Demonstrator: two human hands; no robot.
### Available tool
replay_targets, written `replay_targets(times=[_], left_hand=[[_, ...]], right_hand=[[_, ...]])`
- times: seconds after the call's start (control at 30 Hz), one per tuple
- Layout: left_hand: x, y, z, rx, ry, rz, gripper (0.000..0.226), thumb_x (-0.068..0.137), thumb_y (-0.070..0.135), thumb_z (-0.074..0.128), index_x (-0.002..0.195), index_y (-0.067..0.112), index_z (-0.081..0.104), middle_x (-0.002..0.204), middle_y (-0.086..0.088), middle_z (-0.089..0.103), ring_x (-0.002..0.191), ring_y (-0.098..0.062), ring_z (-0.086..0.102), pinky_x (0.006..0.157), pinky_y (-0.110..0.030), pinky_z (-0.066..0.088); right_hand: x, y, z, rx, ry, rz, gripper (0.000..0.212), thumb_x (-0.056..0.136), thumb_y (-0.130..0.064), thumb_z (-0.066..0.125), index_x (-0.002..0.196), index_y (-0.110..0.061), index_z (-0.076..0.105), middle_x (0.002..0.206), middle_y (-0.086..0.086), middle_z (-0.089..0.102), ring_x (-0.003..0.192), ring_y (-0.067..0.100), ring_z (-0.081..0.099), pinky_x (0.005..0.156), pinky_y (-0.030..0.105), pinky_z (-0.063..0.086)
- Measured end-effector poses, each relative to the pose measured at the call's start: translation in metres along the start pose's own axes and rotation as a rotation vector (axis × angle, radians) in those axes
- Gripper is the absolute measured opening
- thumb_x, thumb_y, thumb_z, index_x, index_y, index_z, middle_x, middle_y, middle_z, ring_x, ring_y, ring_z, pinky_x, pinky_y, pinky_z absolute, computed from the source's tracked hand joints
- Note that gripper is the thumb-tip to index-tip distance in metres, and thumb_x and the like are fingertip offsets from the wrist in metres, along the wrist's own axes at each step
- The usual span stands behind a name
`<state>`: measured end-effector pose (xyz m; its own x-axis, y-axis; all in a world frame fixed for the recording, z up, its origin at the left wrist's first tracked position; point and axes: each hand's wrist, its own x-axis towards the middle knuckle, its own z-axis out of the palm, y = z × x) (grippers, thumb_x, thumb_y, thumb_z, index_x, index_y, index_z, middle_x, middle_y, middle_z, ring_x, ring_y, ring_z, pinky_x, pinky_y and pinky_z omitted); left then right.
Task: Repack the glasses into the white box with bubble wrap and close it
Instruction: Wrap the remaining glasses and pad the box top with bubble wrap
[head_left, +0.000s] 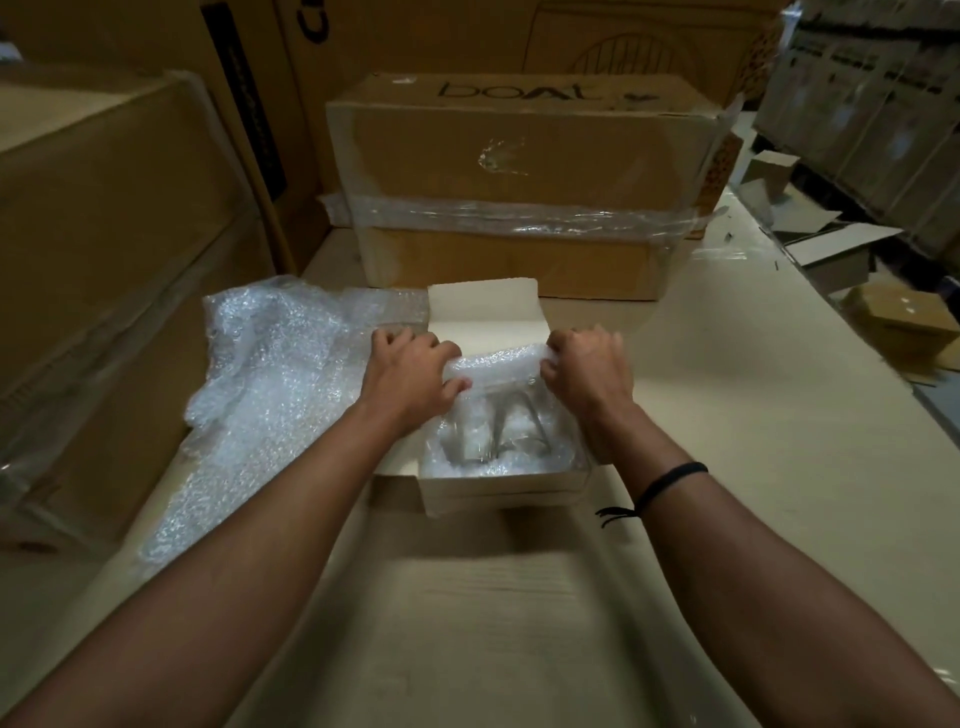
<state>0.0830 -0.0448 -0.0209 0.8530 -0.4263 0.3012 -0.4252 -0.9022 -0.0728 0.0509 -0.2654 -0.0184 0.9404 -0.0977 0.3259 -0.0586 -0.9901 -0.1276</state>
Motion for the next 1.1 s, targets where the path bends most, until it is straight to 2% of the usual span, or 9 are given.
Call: replay_targets(times=[0.13, 0.27, 0.33, 0.47, 0.57, 0.7, 0.77, 0.9, 1.1], left_hand=[[0.02, 0.006, -0.001, -0.004, -0.035, -0.045, 0.037, 0.087, 0.057, 0.056, 0.11, 0.028, 0.06, 0.1, 0.003, 0.069, 0.1, -0.021, 0.057, 0.088, -0.038, 0.028], [0.026, 0.015, 0.0, 0.039, -0.021, -0.028, 0.035, 0.082, 0.05, 0.067, 0.099, 0.022, 0.054, 0.083, 0.0, 0.069, 0.084, -0.023, 0.059, 0.083, -0.038, 0.032], [0.026, 0.015, 0.001, 0.051, -0.032, 0.005, 0.032, 0.081, 0.05, 0.068, 0.095, 0.023, 0.058, 0.088, 0.001, 0.069, 0.088, -0.024, 0.059, 0.084, -0.038, 0.031], [0.021, 0.003, 0.001, -0.113, -0.073, 0.036, 0.02, 0.083, 0.046, 0.067, 0.098, 0.032, 0.067, 0.107, 0.007, 0.062, 0.105, -0.017, 0.051, 0.092, -0.038, 0.026], [0.013, -0.008, -0.006, -0.116, -0.059, 0.074, 0.028, 0.084, 0.04, 0.063, 0.112, 0.038, 0.066, 0.116, 0.009, 0.052, 0.111, -0.016, 0.042, 0.094, -0.039, 0.024], [0.006, -0.006, -0.013, -0.006, -0.262, 0.128, 0.032, 0.087, 0.035, 0.06, 0.118, 0.036, 0.064, 0.122, 0.01, 0.059, 0.113, -0.018, 0.04, 0.095, -0.042, 0.022], [0.003, -0.004, -0.014, 0.008, -0.297, 0.125, 0.034, 0.087, 0.034, 0.058, 0.12, 0.035, 0.063, 0.122, 0.01, 0.061, 0.114, -0.019, 0.039, 0.095, -0.043, 0.021], [-0.005, -0.002, -0.018, -0.086, -0.128, 0.113, 0.042, 0.084, 0.023, 0.055, 0.125, 0.034, 0.061, 0.119, 0.012, 0.065, 0.11, -0.016, 0.044, 0.093, -0.041, 0.022], [-0.006, 0.01, -0.013, -0.078, -0.301, 0.107, 0.048, 0.083, 0.008, 0.042, 0.122, 0.028, 0.061, 0.108, 0.005, 0.068, 0.107, -0.02, 0.042, 0.088, -0.041, 0.022]], right_hand=[[0.001, -0.002, 0.005, -0.019, -0.056, -0.016, 0.016, 0.091, -0.031, 0.06, 0.103, -0.022, 0.066, 0.089, 0.0, 0.067, 0.086, 0.019, 0.054, 0.078, 0.033, 0.036], [-0.002, -0.001, 0.001, -0.003, -0.051, -0.1, 0.043, 0.084, -0.024, 0.072, 0.124, -0.024, 0.057, 0.116, 0.004, 0.062, 0.103, 0.023, 0.054, 0.083, 0.034, 0.037], [-0.003, -0.005, -0.001, 0.026, -0.069, -0.213, 0.049, 0.083, -0.017, 0.071, 0.128, -0.026, 0.055, 0.127, 0.005, 0.058, 0.11, 0.024, 0.054, 0.088, 0.035, 0.039], [-0.002, -0.009, -0.003, -0.086, -0.23, -0.406, 0.043, 0.09, -0.015, 0.058, 0.129, -0.031, 0.059, 0.135, -0.004, 0.055, 0.118, 0.021, 0.052, 0.088, 0.034, 0.035], [-0.001, -0.008, -0.001, -0.119, -0.253, -0.38, 0.038, 0.094, -0.02, 0.053, 0.129, -0.034, 0.059, 0.135, -0.008, 0.054, 0.118, 0.018, 0.049, 0.087, 0.033, 0.033], [-0.001, -0.013, -0.004, -0.129, -0.318, -0.379, 0.04, 0.094, -0.028, 0.054, 0.134, -0.035, 0.054, 0.136, -0.007, 0.051, 0.12, 0.018, 0.046, 0.094, 0.035, 0.032], [-0.002, -0.012, -0.012, -0.114, -0.271, -0.315, 0.043, 0.091, -0.029, 0.06, 0.134, -0.034, 0.054, 0.137, -0.006, 0.051, 0.121, 0.017, 0.048, 0.099, 0.037, 0.032], [-0.015, -0.004, -0.022, -0.12, -0.187, -0.232, 0.044, 0.085, -0.014, 0.061, 0.126, -0.032, 0.061, 0.133, -0.007, 0.057, 0.116, 0.014, 0.052, 0.1, 0.036, 0.036], [-0.025, -0.011, -0.012, -0.305, -0.381, -0.311, 0.038, 0.096, -0.028, 0.042, 0.131, -0.019, 0.052, 0.136, -0.002, 0.056, 0.131, 0.019, 0.042, 0.106, 0.046, 0.026]])
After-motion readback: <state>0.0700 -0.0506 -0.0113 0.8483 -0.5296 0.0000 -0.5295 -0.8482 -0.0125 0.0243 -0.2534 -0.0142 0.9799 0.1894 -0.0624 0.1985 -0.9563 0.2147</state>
